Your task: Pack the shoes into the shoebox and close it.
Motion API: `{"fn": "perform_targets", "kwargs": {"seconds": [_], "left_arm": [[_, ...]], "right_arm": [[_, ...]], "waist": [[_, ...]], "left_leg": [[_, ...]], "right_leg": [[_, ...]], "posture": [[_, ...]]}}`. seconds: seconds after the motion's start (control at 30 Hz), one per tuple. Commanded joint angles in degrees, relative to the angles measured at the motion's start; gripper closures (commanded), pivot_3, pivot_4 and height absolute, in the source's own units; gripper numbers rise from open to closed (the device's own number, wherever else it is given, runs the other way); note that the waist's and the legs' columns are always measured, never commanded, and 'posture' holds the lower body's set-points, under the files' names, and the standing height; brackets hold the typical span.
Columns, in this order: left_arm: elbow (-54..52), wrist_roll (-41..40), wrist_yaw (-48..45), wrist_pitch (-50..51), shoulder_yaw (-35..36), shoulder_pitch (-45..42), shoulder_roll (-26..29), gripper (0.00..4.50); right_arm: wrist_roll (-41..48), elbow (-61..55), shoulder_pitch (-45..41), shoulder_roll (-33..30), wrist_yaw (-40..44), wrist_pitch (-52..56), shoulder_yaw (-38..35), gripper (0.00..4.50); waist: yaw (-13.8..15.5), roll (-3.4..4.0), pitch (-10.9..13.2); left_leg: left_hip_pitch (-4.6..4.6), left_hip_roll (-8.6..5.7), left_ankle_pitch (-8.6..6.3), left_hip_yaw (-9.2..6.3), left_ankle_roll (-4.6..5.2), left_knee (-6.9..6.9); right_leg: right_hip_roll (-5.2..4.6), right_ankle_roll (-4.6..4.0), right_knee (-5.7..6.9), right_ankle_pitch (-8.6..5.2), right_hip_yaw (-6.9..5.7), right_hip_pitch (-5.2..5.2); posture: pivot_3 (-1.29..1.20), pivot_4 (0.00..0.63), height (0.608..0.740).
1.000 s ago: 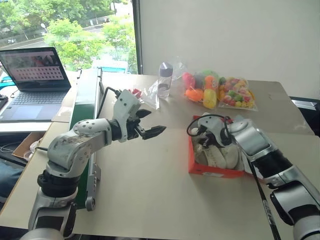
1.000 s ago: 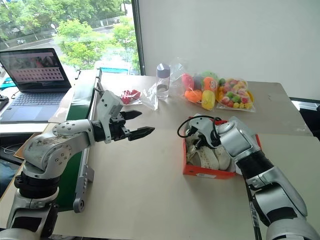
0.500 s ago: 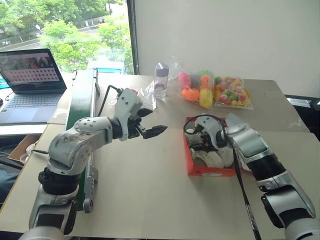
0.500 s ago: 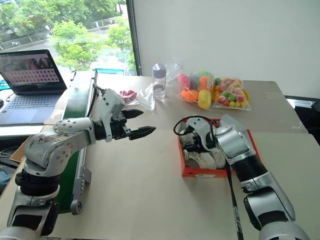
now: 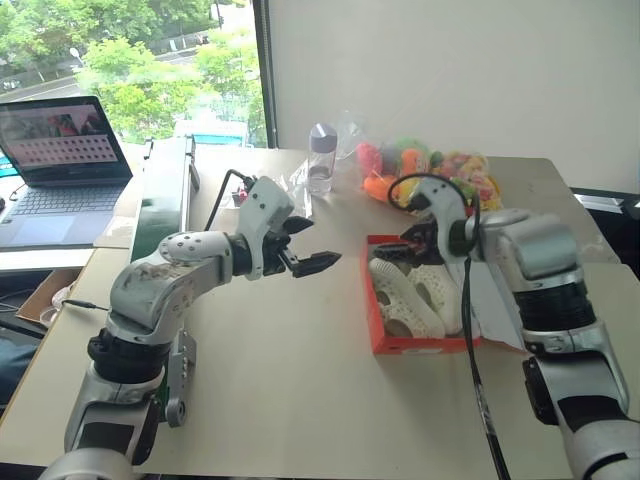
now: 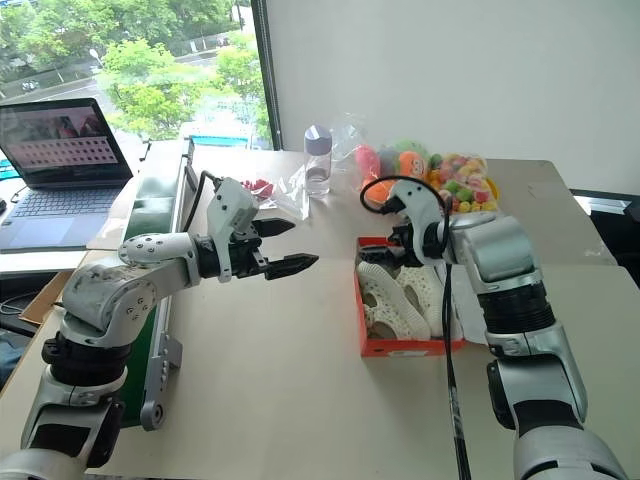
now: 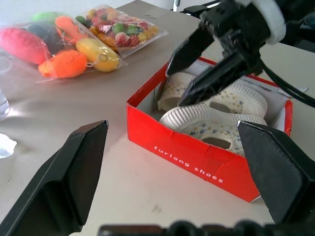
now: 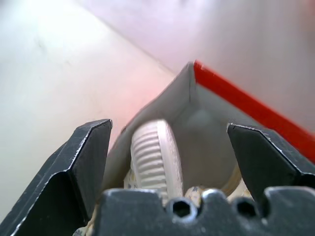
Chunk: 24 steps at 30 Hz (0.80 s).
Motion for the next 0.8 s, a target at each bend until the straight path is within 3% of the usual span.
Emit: {"fn": "perform_targets", "kwargs": {"seconds": [0.03,0.13,0.3,0.43,0.5,0.6,0.7,0.8], "left_arm": [[0.11,-0.19,-2.64,-1.92,-0.41,-2.07,0.15,0.00],[0.70,-0.39,-9.11,-2.57,-3.65,-2.56,2.43,0.00],[3.72,-0.10,-17.52,-5.63,-7.34,-4.99,3.05,0.00],[11.95,3.63,-23.38,-11.93,-11.10,-9.96,0.91,0.00],[16.46,5.53,-25.78,-15.25,-12.52,-12.33,-0.52,0.00],[22.18,7.63,-28.19,-19.09,-13.46,-14.99,-2.81,0.00],[26.35,9.46,-30.75,-22.16,-14.22,-16.76,-4.64,0.00],[28.88,10.78,-32.23,-23.68,-14.48,-18.45,-6.39,0.00]], "right_arm": [[4.89,-5.49,-2.08,-3.90,0.46,4.33,-8.36,0.03],[8.94,-13.89,1.59,-9.97,1.48,11.53,-14.13,0.68],[18.87,-25.03,8.41,-16.98,1.24,21.08,-24.40,2.41],[35.23,-32.64,29.28,-23.83,-0.86,21.34,-39.95,3.79],[43.03,-37.16,43.03,-23.96,-2.74,21.34,-49.95,4.45],[55.64,-40.59,56.05,-18.88,-9.41,21.34,-61.21,4.45],[64.12,-43.39,65.72,-10.16,-16.74,19.94,-66.22,4.45],[60.29,-44.08,72.22,-0.24,-22.76,15.08,-63.74,4.45]], "waist": [[0.24,0.00,0.00],[1.03,0.01,0.01],[1.27,0.01,0.01],[2.13,-0.01,0.02],[2.64,0.03,0.00],[2.84,0.05,-0.01],[2.05,0.06,-0.01],[2.07,0.07,-0.07]], "left_leg": [[-0.01,0.00,0.00,-0.01,0.00,0.00],[-0.06,-0.01,-0.01,-0.01,0.01,0.00],[-0.30,-0.02,-0.03,0.02,0.06,0.01],[-0.27,-0.03,-0.02,-0.08,0.07,0.05],[-0.16,-0.03,-0.04,-0.04,0.09,0.05],[-0.08,-0.04,-0.08,-0.05,0.15,0.04],[0.08,0.00,-0.11,-0.01,0.14,0.06],[0.11,0.04,-0.30,-0.18,-0.17,0.03]], "right_leg": [[0.00,0.00,0.00,0.00,-0.01,0.00],[-0.03,-0.04,-0.02,-0.07,-0.03,-0.03],[-0.07,-0.13,-0.04,-0.13,-0.02,-0.24],[-0.07,-0.07,-0.05,-0.19,-0.06,-0.12],[-0.08,-0.06,-0.16,-0.19,-0.06,0.01],[-0.12,-0.03,-0.24,-0.20,-0.04,0.15],[-0.06,0.08,-0.31,-0.14,0.11,0.25],[0.00,0.09,-0.37,-0.15,0.02,0.37]], "posture": [[0.00,0.150,0.740],[0.00,0.150,0.740],[0.00,0.150,0.740],[0.00,0.150,0.740],[0.00,0.150,0.740],[0.00,0.150,0.740],[0.00,0.150,0.740],[0.00,0.150,0.740]]}}
